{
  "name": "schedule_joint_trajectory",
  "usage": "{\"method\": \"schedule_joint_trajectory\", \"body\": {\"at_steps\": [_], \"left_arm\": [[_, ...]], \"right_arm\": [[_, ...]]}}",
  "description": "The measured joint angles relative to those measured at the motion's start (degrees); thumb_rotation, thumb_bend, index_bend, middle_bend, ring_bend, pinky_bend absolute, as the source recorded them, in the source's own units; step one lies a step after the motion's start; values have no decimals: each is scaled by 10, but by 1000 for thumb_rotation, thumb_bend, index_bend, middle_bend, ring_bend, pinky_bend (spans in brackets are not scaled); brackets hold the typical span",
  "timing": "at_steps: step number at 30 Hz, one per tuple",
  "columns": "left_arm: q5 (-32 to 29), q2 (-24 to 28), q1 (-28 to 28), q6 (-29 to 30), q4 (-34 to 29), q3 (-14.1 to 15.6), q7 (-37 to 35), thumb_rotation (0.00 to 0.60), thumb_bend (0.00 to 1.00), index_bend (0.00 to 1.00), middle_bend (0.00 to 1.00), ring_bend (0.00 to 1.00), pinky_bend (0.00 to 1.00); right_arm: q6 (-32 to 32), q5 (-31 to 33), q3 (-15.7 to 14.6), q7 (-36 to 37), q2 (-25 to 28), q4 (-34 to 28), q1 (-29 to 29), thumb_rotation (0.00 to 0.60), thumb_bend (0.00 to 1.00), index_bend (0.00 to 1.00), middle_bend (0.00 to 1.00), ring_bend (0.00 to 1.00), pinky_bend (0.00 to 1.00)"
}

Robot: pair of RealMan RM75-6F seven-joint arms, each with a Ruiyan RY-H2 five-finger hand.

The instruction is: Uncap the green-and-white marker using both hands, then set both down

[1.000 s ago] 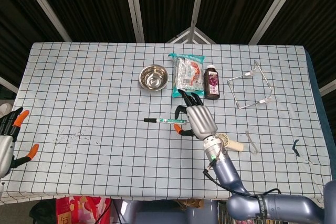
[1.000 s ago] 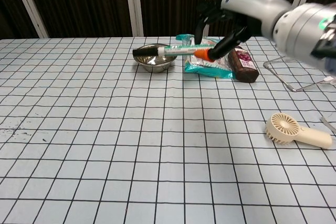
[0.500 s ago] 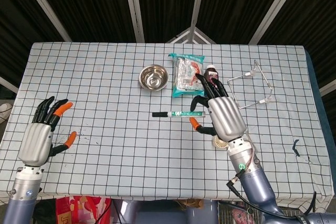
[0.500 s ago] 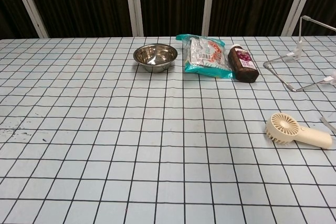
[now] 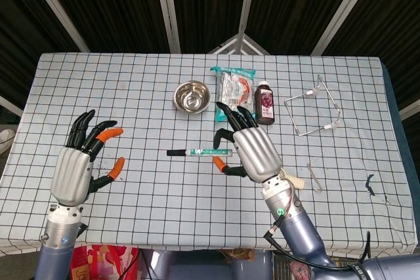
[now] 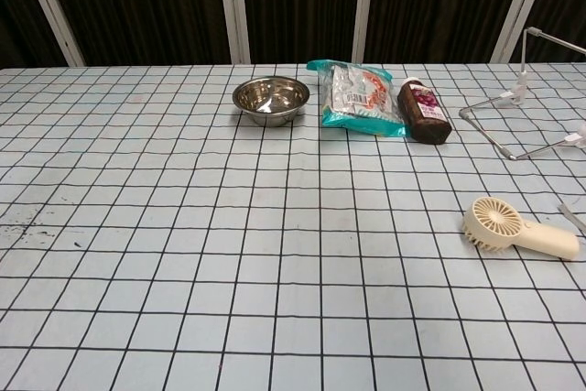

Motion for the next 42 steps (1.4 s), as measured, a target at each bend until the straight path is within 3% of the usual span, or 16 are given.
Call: {"method": "schedule_joint_trajectory", "body": {"at_steps": [10,31,42], "left_arm": [[-11,-23,-5,0,46,5,-32,600,450,361,222,0,0],[-3,-54,-14,8,95,15,-79,600,446,391,233,0,0],[8,-71,-21,16,106,10,-87,600,446,442,260,0,0]], "right_arm": [[48,42,11,-25,-55,0,54,600,513,697,54,146,45],[109,140,62,-61,-105,0,145,600,521,701,53,145,46],[126,159,67,-65,-112,0,167,600,524,702,53,146,49]]}}
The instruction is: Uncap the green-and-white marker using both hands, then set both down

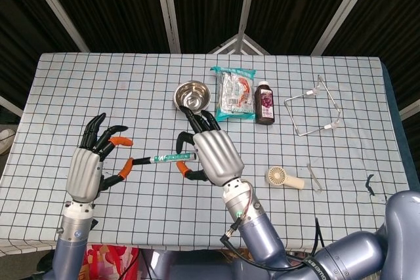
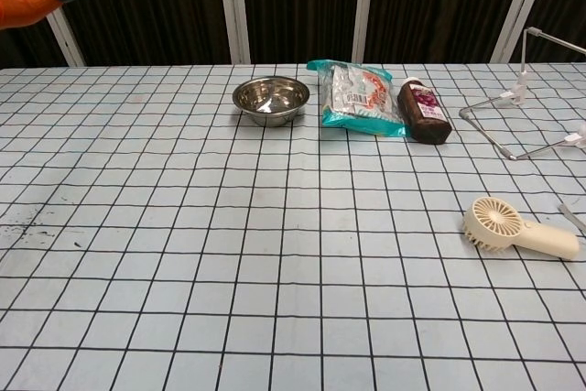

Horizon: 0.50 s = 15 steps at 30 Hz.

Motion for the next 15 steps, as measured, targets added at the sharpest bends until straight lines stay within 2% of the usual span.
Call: {"method": "schedule_joint_trajectory", "body": {"at_steps": [7,11,15], "left_arm": [[-1,-1,-2,-9,0,9,3,600,446,436,250,0,0],[6,1,-3,-12,1,16,-1,600,438,373,233,0,0],[10,3,-4,-14,2,20,-4,600,433,361,220,0,0]], "right_arm": [[1,6,-2,8,2,0,3,600,528,704,53,145,49],[1,10,-2,14,6,0,2,600,530,709,53,145,49],[-1,13,-2,22,11,0,0,600,537,709,53,146,49]]}}
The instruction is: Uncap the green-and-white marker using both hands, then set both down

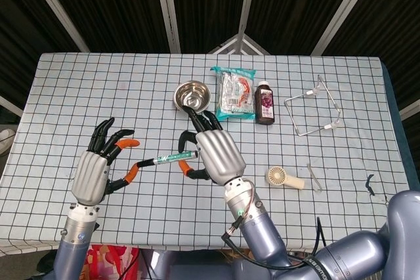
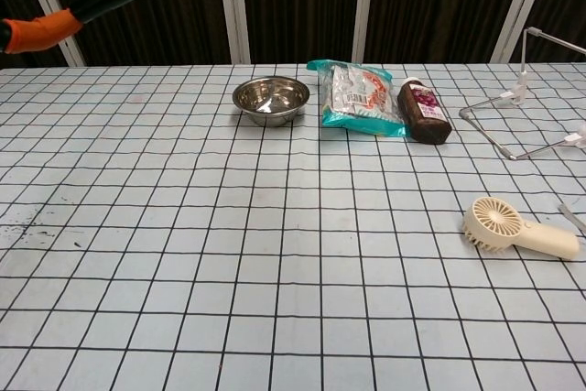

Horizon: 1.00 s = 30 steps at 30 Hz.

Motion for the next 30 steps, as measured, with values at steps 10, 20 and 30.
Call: {"method": "schedule_joint_trajectory", "body": {"at_steps": [10,20,30], "left_arm": [[3,-8,-4,-6,4,4,-5,600,433,386,229,0,0],[5,-15,-5,-7,6,9,-2,600,433,408,234,0,0],[5,-23,-6,-4,17,7,-8,600,433,409,233,0,0]], "right_arm": [[-3,5,2,12,12,0,-1,600,542,709,53,146,49],[-9,11,2,28,23,1,-5,600,545,709,53,147,49],[-14,10,2,40,36,0,-9,600,548,709,53,147,49]]}}
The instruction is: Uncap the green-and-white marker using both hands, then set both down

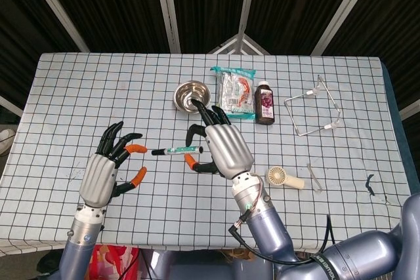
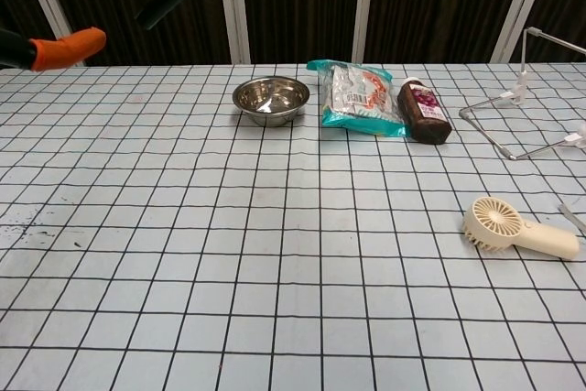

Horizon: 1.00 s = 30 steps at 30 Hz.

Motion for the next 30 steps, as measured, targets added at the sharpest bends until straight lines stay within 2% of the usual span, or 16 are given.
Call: {"method": "schedule_joint_trajectory", "body": {"at_steps": [10,15,30], "left_arm": [[-6,-18,-5,8,21,-14,-13,600,433,409,234,0,0],[-9,-26,-9,8,28,-19,-14,600,433,409,234,0,0],[-15,-38,-16,6,34,-22,-13,600,433,409,238,0,0]], "right_arm": [[-8,-18,-9,15,3,0,-2,600,549,722,53,147,49],[-11,-24,-12,19,2,0,-3,600,564,773,53,148,49],[-9,-40,-19,24,1,0,-2,600,566,813,53,147,49]]}}
